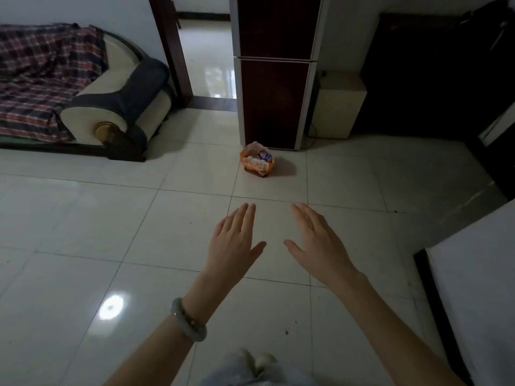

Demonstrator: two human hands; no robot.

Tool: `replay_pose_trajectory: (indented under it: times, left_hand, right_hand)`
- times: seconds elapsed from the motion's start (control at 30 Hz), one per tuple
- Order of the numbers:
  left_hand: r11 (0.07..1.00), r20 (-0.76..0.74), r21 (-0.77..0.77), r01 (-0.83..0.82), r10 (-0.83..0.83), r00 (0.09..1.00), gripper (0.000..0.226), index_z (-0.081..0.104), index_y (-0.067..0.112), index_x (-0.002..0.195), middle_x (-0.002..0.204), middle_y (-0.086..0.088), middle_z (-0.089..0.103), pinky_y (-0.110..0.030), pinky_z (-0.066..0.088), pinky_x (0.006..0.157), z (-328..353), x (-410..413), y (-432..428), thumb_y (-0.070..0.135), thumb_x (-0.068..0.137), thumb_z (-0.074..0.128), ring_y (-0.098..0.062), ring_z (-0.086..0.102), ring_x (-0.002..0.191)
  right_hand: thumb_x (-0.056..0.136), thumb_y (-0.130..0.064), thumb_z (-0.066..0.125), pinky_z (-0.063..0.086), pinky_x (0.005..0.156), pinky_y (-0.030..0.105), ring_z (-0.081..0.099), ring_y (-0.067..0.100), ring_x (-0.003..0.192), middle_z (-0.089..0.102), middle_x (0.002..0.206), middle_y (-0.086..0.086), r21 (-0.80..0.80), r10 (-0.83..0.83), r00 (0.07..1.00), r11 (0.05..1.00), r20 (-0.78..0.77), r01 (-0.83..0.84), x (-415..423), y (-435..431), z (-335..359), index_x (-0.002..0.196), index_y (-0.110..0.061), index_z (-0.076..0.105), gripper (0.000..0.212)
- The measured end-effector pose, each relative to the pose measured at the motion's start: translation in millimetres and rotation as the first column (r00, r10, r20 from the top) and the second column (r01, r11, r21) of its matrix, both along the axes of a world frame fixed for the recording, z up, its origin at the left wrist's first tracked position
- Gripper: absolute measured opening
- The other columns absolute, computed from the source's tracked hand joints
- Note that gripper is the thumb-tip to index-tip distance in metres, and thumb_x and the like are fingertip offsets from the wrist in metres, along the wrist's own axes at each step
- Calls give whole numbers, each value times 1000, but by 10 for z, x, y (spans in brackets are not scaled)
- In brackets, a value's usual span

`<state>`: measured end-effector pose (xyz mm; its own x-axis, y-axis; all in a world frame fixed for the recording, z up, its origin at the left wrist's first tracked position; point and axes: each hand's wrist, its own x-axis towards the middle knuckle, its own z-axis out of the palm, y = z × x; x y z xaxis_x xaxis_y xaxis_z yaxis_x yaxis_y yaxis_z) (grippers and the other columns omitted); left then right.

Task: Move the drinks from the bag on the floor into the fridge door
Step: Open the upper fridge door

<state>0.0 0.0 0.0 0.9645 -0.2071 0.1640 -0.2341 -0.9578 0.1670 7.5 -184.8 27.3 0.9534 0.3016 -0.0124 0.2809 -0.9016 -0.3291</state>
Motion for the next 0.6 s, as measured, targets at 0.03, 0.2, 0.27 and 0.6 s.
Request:
replay_pose_trajectory:
  times: [0.03,0.2,0.27,0.6]
  left_hand:
    - [1000,-2,-4,-8,8,1000,77,25,3,143,147,-15,36,-35,23,107,-10,12,-23,46,86,56,-29,37,133]
    - [1000,-29,-27,-12,11,1000,78,16,6,146,151,-12,27,-35,19,111,-73,149,-91,48,89,50,-27,28,138]
    - [1000,-20,-23,-12,12,1000,78,15,7,146,152,-11,25,-34,17,111,-96,241,-84,48,89,49,-26,26,139]
    - [994,-3,16,-107,107,994,78,34,1,139,140,-18,45,-42,36,102,-185,1225,170,41,81,66,-33,45,127]
  right_hand:
    - [94,-38,48,25,111,28,17,18,143,13,157,4,-8,2,1000,1000,-4,-2,17,-14,-13,149,-17,7,72]
    - [94,-38,48,26,111,29,17,18,143,13,157,3,17,-3,999,1000,-35,3,162,-73,-80,149,-18,8,71]
    - [94,-38,48,27,111,30,18,18,142,15,157,4,19,-7,999,1000,-37,8,269,-87,-83,149,-18,9,70]
    - [94,-36,48,30,109,30,21,18,141,19,155,5,26,-3,1000,1000,-14,3,1269,46,-146,149,-17,12,68]
